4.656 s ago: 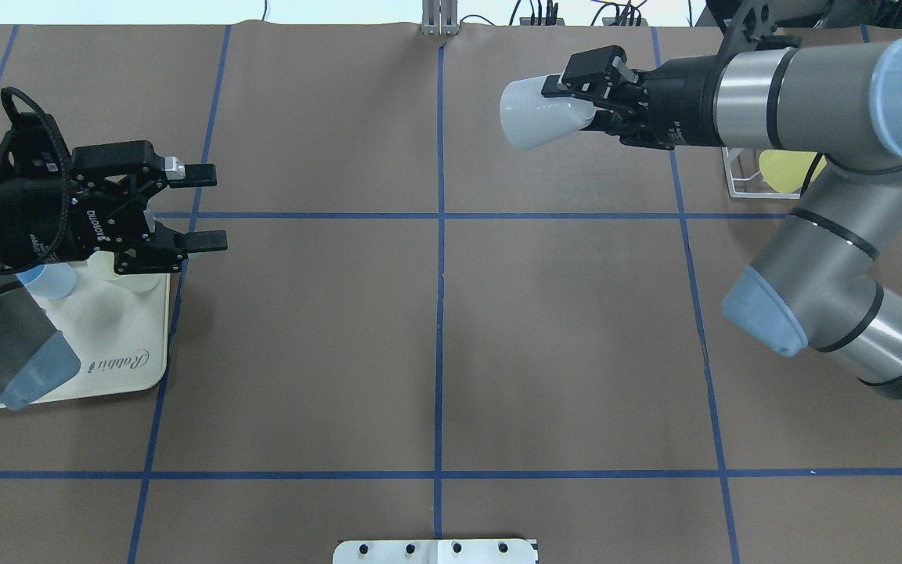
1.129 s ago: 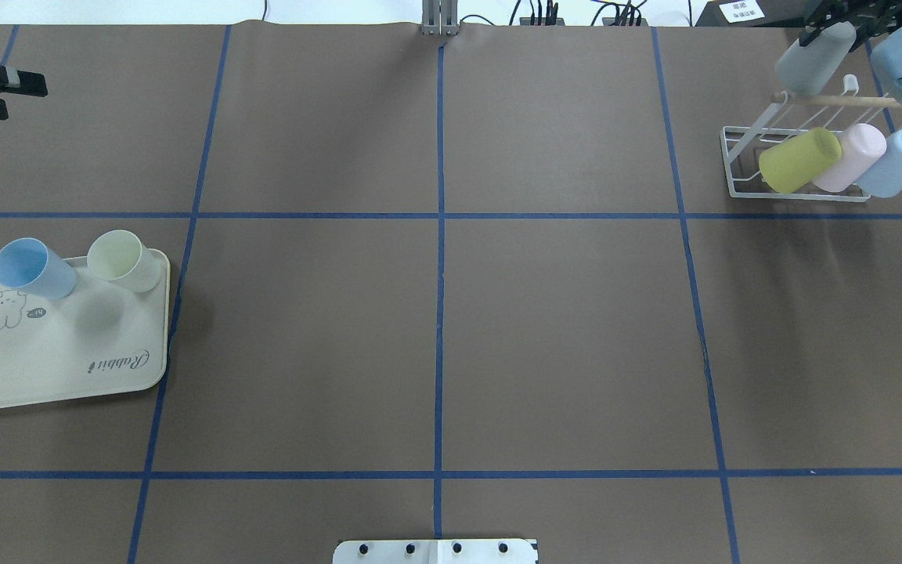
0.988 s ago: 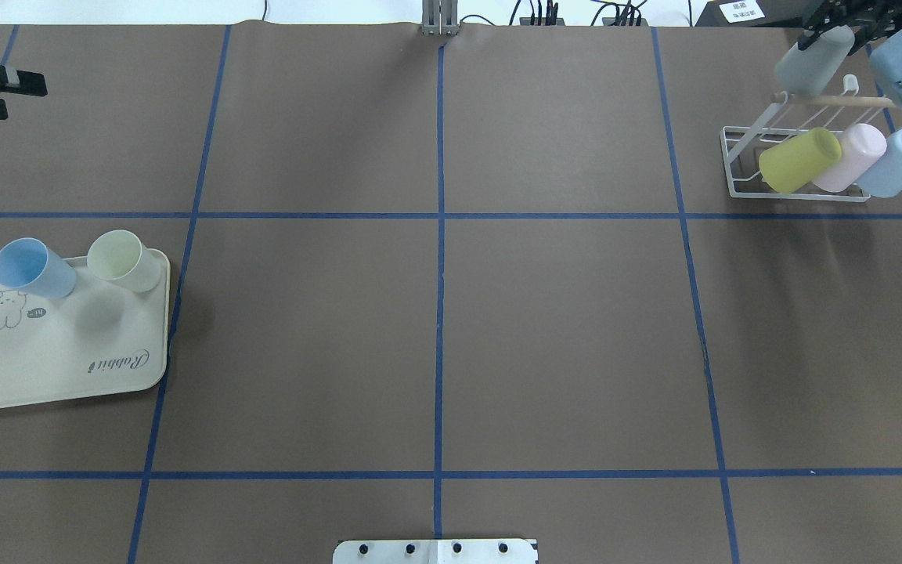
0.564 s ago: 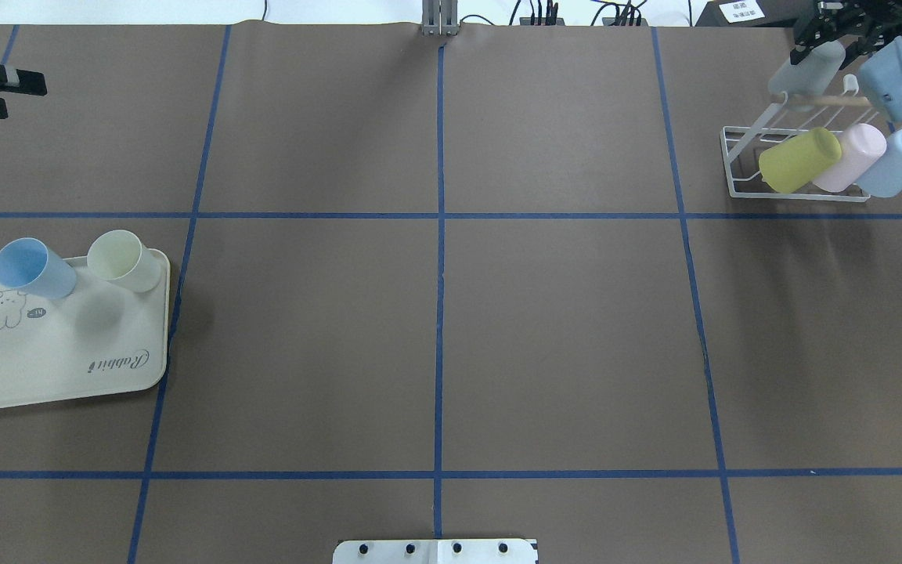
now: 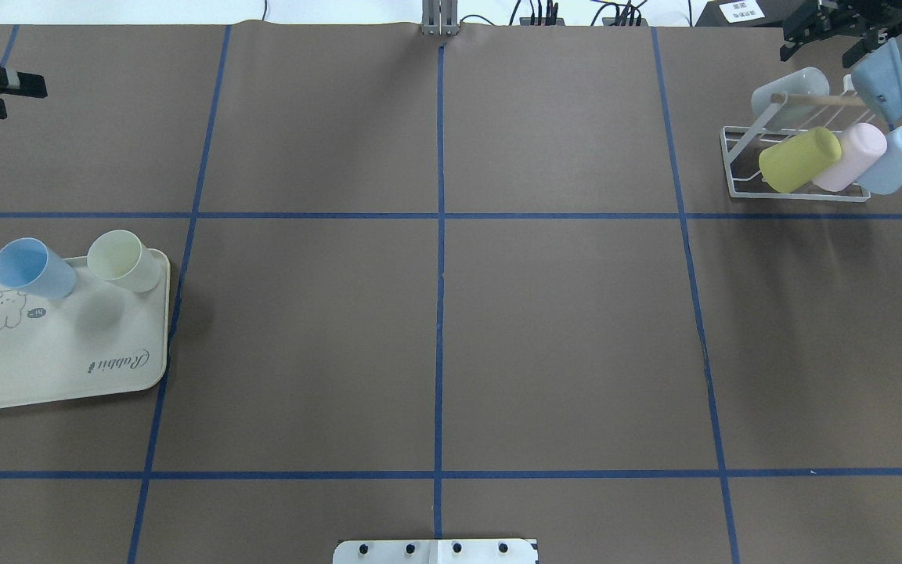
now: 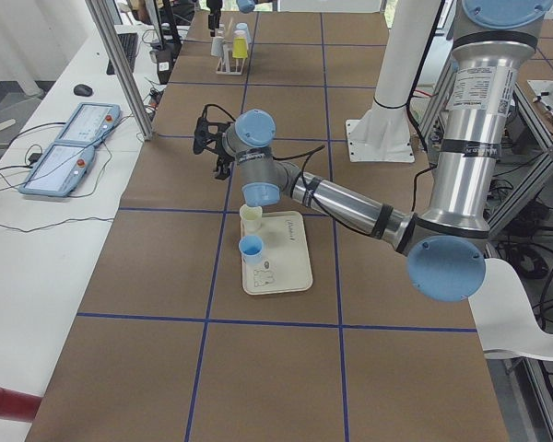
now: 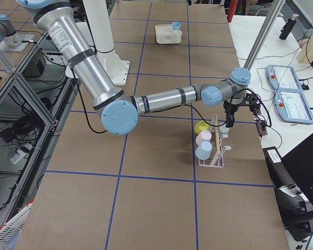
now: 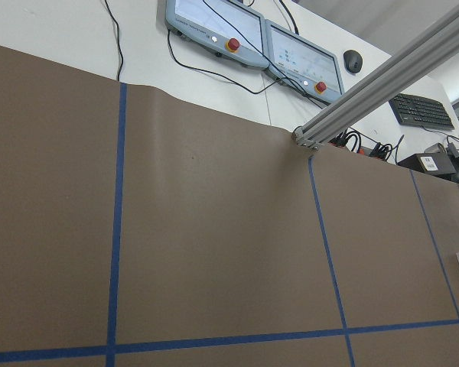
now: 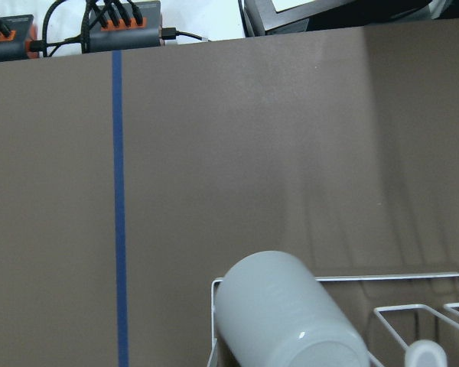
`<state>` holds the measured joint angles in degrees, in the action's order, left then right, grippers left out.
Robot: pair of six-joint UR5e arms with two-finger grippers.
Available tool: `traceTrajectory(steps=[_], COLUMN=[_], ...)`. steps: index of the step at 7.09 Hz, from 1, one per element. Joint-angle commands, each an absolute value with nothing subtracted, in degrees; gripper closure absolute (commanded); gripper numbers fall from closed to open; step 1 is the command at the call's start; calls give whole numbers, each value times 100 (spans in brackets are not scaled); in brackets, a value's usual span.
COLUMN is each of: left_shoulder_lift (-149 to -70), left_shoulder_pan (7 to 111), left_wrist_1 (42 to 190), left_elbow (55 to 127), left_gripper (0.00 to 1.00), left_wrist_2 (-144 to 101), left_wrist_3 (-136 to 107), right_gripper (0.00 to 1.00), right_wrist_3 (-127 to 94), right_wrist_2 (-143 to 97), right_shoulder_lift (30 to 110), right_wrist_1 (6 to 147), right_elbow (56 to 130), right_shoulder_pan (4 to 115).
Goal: Transfer IKEA cup to right arm and place on rack
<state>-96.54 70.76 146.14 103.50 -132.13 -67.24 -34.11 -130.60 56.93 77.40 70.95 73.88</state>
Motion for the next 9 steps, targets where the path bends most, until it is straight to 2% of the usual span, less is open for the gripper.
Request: traceTrajectory(steps=[1, 5, 7, 8, 9], left_shoulder_lift=[-9441, -8327, -8104, -8156, -8130], left_shoulder_pan=[7224, 7576, 7532, 7497, 7227], left_wrist_1=[14074, 13096, 12983, 12477, 12246], left_elbow=[10432, 10424, 10345, 10397, 10345], left_gripper=[0, 0, 0, 0, 0], left_wrist_2=[-13219, -13227, -13254, -13245, -13219], left_wrist_3=[-5788, -4079, -4078, -4078, -3904], right_gripper=[0, 0, 0, 0, 0], right_wrist_3=[-3454, -3481, -3472, -3472, -3472], right_wrist_2=[-13113, -13219, -13263, -13297, -13289], right_shoulder_lift=[5660, 6703, 7606, 7925, 8032], right_wrist_1=[7752, 7778, 7805, 7813, 7805], right_elbow=[7364, 8926, 10093, 10534, 10686], right_shoulder_pan=[7409, 7418, 7366, 7270, 7164])
